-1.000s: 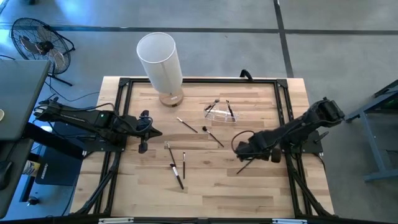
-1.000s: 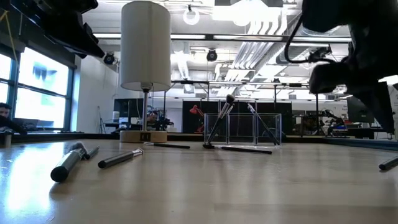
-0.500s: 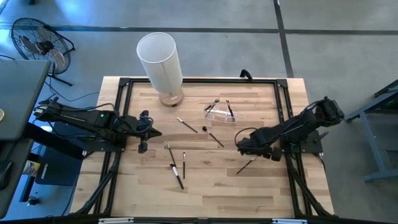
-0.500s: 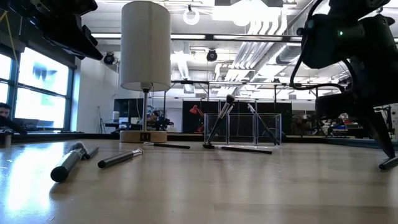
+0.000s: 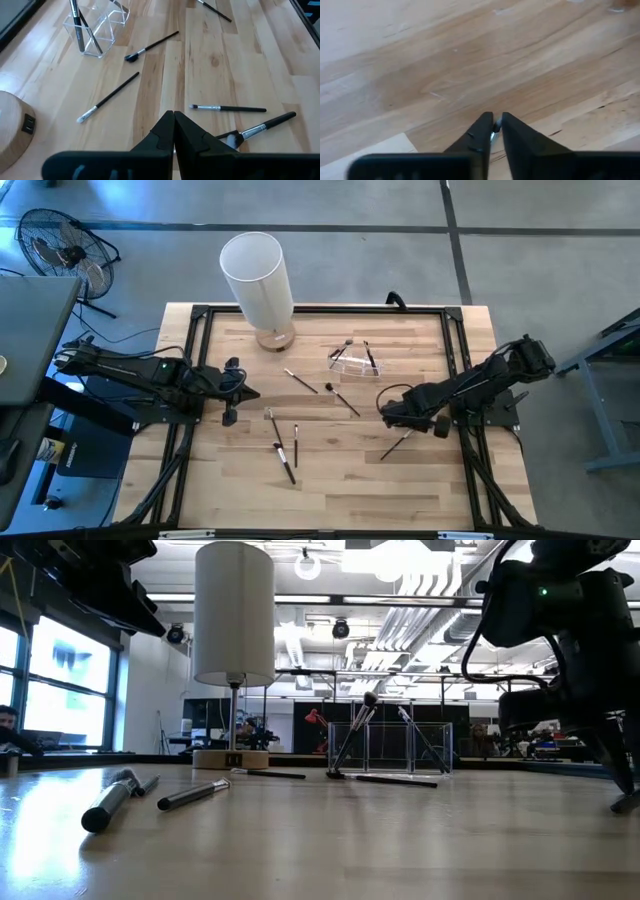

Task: Put items in baskets/containers
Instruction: Put the black eyeshadow brush into the transparent organizer

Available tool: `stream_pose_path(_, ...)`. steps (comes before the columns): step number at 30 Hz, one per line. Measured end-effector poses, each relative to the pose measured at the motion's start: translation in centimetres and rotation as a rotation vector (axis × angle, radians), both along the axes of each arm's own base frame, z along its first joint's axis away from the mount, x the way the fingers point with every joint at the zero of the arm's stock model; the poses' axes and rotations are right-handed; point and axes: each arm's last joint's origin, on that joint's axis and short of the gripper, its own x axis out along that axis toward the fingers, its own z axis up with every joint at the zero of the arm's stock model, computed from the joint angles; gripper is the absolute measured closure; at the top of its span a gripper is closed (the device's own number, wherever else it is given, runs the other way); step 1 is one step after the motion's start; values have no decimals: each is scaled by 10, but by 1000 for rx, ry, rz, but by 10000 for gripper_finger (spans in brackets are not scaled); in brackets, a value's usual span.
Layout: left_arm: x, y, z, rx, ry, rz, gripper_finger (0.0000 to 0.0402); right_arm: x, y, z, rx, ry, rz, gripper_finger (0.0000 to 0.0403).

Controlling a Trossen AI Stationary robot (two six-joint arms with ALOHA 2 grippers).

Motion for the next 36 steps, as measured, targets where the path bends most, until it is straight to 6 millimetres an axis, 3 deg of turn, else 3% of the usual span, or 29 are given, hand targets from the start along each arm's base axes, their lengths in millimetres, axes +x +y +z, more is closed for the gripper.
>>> stream_pose_path(4, 0, 0, 0, 13, 0, -4, 401, 1, 0, 0, -9, -13, 23, 397)
stream_pose_path(20, 0, 0, 0, 15, -2, -2, 401, 8, 2, 4, -92, -80, 181, 401)
stream_pose_path(30, 0, 0, 0, 15, -3, -2, 401, 35, 7, 16, -311, -332, 312, 402)
stream_pose_path(36, 0, 0, 0, 14, -3, -2, 401, 52, 7, 23, -480, -504, 482, 403)
